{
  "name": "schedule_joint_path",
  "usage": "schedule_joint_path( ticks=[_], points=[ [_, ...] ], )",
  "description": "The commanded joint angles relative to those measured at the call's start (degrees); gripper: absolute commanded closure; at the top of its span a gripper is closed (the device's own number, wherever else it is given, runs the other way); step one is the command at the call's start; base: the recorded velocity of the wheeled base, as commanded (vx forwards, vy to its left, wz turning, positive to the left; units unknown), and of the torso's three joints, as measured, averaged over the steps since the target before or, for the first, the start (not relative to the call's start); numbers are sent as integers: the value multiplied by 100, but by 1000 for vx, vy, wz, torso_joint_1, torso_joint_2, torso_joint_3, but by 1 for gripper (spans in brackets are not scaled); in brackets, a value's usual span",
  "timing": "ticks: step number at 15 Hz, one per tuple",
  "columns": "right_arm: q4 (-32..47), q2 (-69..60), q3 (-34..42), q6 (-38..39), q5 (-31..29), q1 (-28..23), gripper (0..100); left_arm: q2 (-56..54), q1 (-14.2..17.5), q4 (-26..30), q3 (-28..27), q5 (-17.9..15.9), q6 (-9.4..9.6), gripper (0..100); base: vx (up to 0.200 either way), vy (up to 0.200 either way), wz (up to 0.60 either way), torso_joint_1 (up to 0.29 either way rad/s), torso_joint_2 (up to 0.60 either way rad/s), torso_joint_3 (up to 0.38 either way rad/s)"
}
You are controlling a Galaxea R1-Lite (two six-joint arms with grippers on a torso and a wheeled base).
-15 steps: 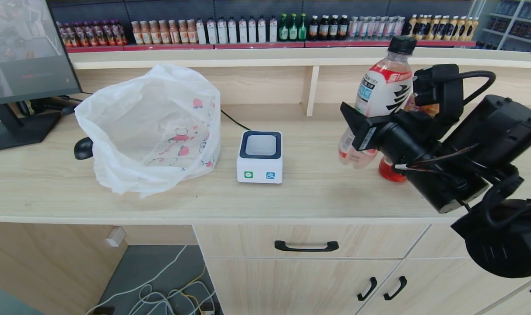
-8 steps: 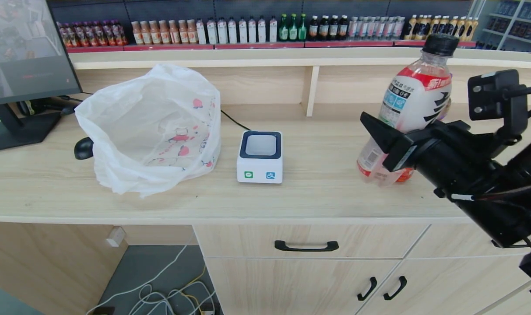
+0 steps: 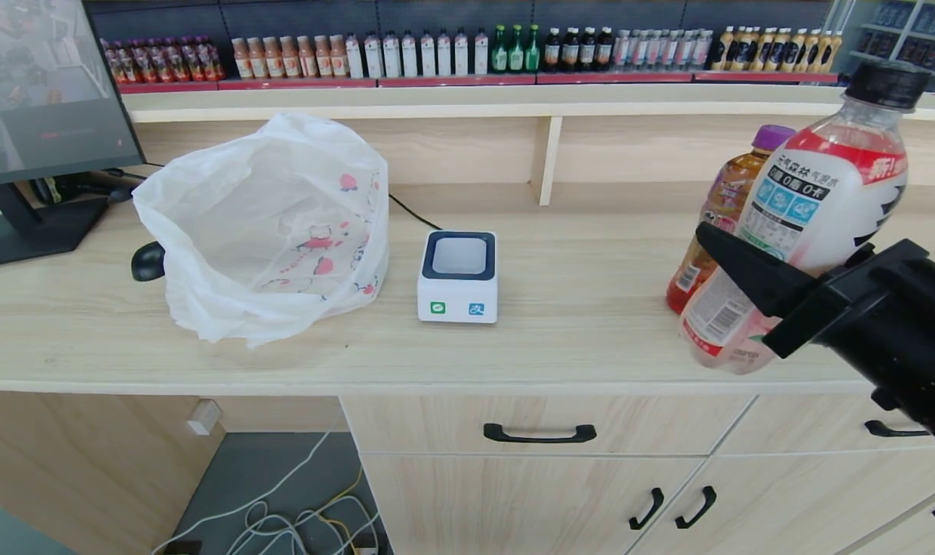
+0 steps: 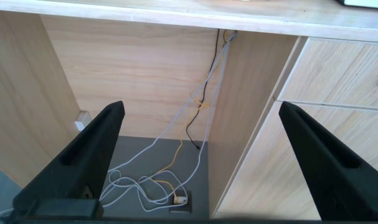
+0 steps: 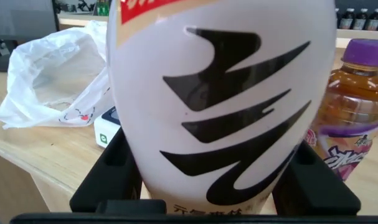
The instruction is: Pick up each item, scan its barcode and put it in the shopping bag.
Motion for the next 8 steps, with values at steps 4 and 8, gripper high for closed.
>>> schedule_joint_path(
  ticks=[4, 8],
  points=[
    [9, -269, 251, -6, 56, -71, 100, -2, 0, -1, 0, 1, 0, 0, 0, 0, 0, 0, 0, 0],
    [9, -251, 277, -6, 223, -63, 100, -2, 0, -1, 0, 1, 0, 0, 0, 0, 0, 0, 0, 0]
  ],
)
